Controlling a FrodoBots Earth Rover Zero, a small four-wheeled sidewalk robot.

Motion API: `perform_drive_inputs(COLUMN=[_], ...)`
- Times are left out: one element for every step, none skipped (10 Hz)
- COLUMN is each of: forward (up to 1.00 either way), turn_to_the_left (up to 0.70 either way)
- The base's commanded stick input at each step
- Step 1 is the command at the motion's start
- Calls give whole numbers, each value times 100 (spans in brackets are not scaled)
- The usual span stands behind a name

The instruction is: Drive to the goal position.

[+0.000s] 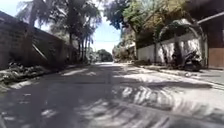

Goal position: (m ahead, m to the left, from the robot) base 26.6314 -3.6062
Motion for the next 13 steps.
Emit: perform_drive_inputs(forward=[85,85,85,85,85,85,85,85,85,85,85,85,85], turn_to_the_left=[0,0,0,0,0,0,0,0,0,0,0,0,0])
